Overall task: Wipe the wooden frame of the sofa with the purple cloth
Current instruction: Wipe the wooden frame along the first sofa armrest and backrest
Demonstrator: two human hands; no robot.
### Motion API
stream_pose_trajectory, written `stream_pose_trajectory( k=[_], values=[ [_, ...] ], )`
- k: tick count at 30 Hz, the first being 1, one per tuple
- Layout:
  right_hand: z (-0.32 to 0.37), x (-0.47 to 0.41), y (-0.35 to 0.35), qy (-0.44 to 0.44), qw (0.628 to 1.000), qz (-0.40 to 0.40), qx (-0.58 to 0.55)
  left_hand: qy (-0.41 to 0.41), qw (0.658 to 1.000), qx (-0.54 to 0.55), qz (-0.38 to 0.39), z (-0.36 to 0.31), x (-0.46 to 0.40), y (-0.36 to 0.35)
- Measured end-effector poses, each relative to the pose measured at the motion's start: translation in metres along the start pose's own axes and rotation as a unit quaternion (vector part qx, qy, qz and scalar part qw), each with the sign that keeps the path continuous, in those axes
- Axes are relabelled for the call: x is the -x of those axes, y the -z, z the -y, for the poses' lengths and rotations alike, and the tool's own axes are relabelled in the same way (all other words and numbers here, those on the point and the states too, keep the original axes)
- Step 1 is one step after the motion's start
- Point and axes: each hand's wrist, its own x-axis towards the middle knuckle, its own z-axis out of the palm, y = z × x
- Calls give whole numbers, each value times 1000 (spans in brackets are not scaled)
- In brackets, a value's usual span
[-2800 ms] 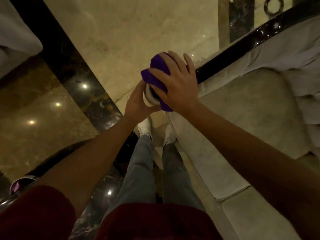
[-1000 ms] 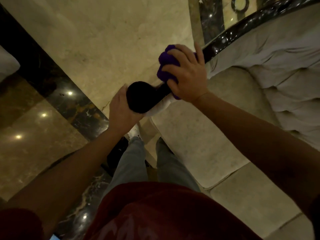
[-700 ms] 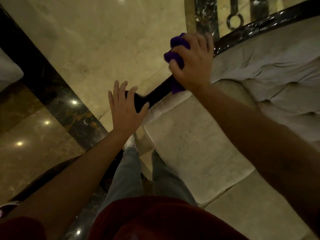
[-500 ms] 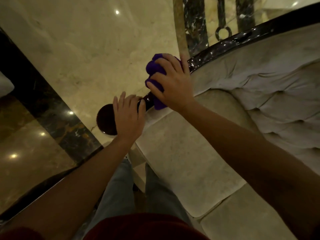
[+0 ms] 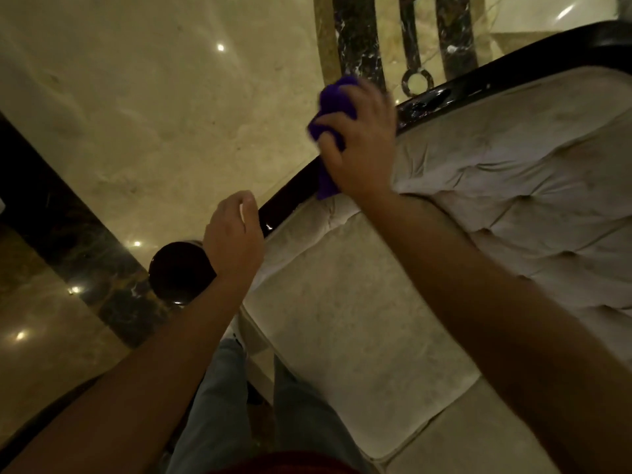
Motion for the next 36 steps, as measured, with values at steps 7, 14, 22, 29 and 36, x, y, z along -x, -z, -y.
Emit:
stream_pose_trajectory(
  k=[7,14,22,29,36],
  values=[
    [11,20,-16,129,991,-15,-30,-38,998,-58,-5,-5,-1,1],
    [-118,-52,30,64,990,9,125,-189,970,-146,53,-74,-25,-22],
    [-177,-81,73,-35,973,-40,222,-136,987,-83,-9,-110,-34,-40],
    [-52,-20,0,-6,997,-81,-9,-134,984,-113,-31,-117,-31,-41],
    [-80,-29,8,102,994,-22,22,-120,983,-141,-16,-118,-30,-42]
  ],
)
